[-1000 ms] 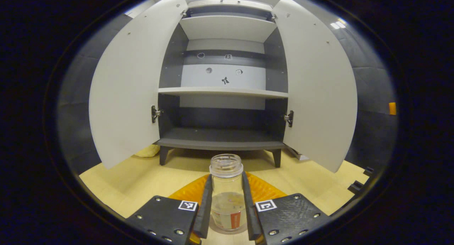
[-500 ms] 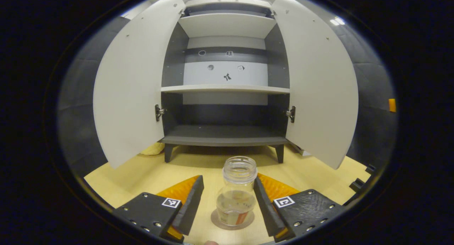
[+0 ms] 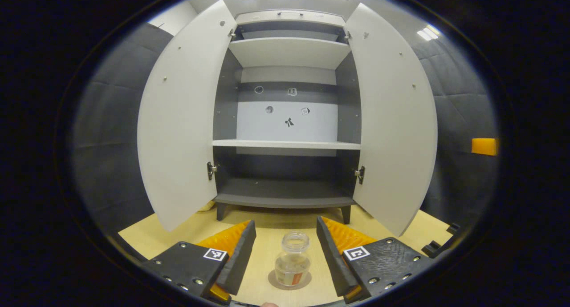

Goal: Grasp the bottle in the cabinet with the left hand and place it on the coaster, then close the right door with the right hand and the left door with the left hand.

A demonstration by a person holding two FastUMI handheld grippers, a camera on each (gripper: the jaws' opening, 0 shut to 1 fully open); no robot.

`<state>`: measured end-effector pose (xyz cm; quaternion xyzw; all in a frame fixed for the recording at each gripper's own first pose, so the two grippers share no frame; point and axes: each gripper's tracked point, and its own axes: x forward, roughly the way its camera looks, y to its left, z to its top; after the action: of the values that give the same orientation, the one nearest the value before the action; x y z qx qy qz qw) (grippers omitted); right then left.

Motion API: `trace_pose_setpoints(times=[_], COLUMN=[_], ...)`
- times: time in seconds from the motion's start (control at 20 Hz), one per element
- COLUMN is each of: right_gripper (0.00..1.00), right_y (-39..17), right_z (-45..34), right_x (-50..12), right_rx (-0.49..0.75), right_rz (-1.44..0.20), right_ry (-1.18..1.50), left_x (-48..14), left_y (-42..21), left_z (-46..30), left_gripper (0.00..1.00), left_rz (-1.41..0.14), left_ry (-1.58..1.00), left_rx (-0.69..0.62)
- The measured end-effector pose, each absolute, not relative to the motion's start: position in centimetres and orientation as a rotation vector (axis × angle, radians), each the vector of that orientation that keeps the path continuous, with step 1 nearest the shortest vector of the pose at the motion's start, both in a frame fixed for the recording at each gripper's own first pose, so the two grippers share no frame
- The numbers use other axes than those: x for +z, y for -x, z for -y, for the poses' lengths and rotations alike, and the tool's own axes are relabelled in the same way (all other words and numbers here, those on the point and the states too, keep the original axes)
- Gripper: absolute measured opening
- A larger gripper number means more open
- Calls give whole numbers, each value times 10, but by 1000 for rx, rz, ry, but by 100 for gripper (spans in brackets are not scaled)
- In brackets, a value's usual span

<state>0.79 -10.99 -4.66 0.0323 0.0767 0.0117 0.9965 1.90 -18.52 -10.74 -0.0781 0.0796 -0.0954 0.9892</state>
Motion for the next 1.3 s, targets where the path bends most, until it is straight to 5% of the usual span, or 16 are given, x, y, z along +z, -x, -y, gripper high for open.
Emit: trace_pose_setpoints(times=[0.6, 1.3], right_gripper=[98, 98], right_y=[-67, -99], right_z=[139, 114], right_x=[20, 79], right_rx=[-139, -304], right_rz=[-157, -103], right_ry=[-136, -87], left_x=[-36, -31], left_y=[-21, -18], left_z=[82, -77], left_gripper=[80, 79], left_rz=[-101, -64], left_ry=[133, 86], left_rx=[-79, 86])
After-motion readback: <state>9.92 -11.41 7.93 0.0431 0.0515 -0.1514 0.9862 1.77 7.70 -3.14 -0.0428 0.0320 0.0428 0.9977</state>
